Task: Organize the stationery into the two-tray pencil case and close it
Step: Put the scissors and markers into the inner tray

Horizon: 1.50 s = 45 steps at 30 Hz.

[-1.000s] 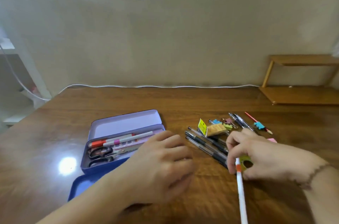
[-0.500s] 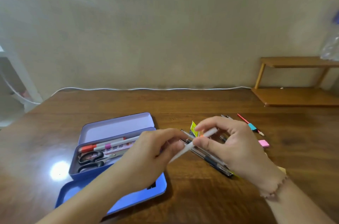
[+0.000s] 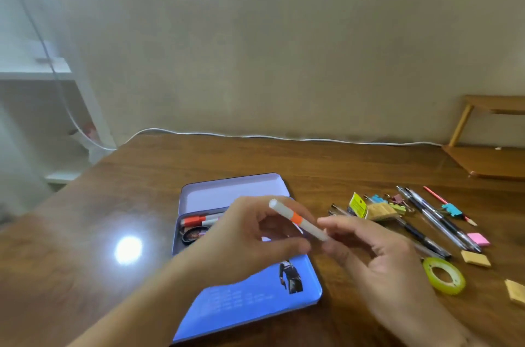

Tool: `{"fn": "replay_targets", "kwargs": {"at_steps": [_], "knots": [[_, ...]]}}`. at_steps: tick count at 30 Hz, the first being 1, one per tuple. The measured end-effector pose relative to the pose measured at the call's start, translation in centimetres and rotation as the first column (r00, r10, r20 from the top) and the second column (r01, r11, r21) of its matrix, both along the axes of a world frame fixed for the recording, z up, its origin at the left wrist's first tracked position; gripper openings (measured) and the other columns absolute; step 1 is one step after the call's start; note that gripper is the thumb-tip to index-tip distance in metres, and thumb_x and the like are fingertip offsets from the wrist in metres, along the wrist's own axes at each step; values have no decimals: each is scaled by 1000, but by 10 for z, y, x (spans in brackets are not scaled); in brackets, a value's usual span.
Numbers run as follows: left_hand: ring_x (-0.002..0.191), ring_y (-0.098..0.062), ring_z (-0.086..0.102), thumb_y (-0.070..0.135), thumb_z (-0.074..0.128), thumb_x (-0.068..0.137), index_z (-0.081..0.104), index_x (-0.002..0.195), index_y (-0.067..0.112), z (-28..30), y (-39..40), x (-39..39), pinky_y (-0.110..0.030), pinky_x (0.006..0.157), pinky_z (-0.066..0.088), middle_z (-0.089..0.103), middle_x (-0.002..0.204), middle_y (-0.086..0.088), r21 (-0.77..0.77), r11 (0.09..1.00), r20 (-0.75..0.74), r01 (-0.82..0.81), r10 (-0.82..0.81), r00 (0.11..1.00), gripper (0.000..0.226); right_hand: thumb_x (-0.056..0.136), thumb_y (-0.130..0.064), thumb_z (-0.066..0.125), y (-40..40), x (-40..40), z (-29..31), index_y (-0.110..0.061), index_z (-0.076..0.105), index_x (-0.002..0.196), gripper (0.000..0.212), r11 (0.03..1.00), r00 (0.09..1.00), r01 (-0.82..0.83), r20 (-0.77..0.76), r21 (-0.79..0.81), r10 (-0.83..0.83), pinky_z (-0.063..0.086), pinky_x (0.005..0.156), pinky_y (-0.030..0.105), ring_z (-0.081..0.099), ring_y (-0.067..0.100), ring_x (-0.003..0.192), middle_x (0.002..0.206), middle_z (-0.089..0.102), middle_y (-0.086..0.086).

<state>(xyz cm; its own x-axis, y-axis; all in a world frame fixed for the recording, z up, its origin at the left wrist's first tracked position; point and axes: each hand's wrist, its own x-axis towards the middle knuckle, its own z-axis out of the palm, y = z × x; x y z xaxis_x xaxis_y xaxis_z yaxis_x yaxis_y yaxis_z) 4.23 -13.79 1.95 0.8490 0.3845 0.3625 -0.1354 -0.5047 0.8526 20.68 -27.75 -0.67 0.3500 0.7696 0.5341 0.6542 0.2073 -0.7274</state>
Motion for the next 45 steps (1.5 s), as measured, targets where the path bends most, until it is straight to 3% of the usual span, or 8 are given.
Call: {"fn": "replay_targets", "kwargs": {"at_steps": [3, 7, 13, 22, 26, 29, 36, 45], "knots": [[105, -6, 62, 23, 74, 85, 70, 104, 34, 2, 55, -26, -31, 90, 51, 65, 111, 20, 476, 862, -157, -172, 276, 948, 22, 77, -35, 70, 3, 11, -1, -45, 70, 98, 23, 997, 997, 73, -6, -30, -73, 51, 71, 14, 66, 1, 87, 93, 70, -25], [107, -9, 52, 23, 74, 84, 73, 95, 38, -10, 88, -40, -39, 94, 45, 60, 110, 21, 648, 707, -212, -284, 525, 824, 18, 80, -11, 76, 31, 23, 9, -36, 70, 84, 25, 978, 948, 137, 306, -156, -84, 47, 70, 10, 63, 3, 83, 85, 69, -20], [110, -10, 48, 23, 72, 85, 76, 86, 37, -23, 93, -39, -39, 97, 41, 61, 113, 19, 602, 758, -290, -250, 499, 817, 14, 87, -26, 68, 93, -1, 3, -32, 74, 97, 13, 955, 775, 197, 632, -220, -14, 40, 76, 31, 53, 15, 93, 93, 67, -15], [111, -6, 45, 34, 66, 87, 70, 99, 37, -25, 93, -37, -28, 96, 41, 57, 115, 22, 606, 785, -341, -126, 400, 851, 13, 87, -48, 61, 118, -19, -4, -38, 70, 105, 23, 921, 774, 208, 631, -330, 52, 36, 82, 34, 47, 11, 97, 101, 65, -17], [113, -7, 46, 41, 68, 85, 70, 100, 37, -25, 92, -36, -30, 96, 42, 57, 118, 21, 629, 767, -300, -125, 389, 871, 16, 85, -36, 67, 104, 4, 19, -31, 72, 96, 13, 963, 825, 207, 560, -173, -77, 44, 81, 34, 53, 11, 86, 91, 68, -13], [116, -2, 45, 55, 66, 81, 68, 104, 42, -26, 88, -34, -26, 97, 40, 53, 120, 26, 613, 784, -295, -94, 338, 894, 27, 81, -31, 70, 65, 45, 44, -33, 72, 85, 4, 961, 867, 275, 430, 10, -253, 43, 66, 16, 56, 5, 69, 76, 67, -22], [109, -11, 53, 41, 70, 85, 76, 96, 39, -31, 78, -20, -36, 91, 45, 63, 117, 17, 720, 688, -213, -94, 348, 913, 13, 86, -29, 66, -32, 114, 34, -36, 68, 84, 7, 824, 794, 560, 228, 88, -564, 45, 62, 4, 60, -7, 82, 83, 67, -20], [71, -15, 52, 49, 78, 72, 78, 80, 33, -28, 72, -5, -36, 69, 45, 61, 69, 15, 742, 608, -95, -282, 512, 854, 18, 87, -16, 67, -41, 153, 4, -28, 72, 94, 15, 642, 733, 674, 444, -367, -516, 44, 69, 27, 53, 16, 92, 105, 67, 0]]}}
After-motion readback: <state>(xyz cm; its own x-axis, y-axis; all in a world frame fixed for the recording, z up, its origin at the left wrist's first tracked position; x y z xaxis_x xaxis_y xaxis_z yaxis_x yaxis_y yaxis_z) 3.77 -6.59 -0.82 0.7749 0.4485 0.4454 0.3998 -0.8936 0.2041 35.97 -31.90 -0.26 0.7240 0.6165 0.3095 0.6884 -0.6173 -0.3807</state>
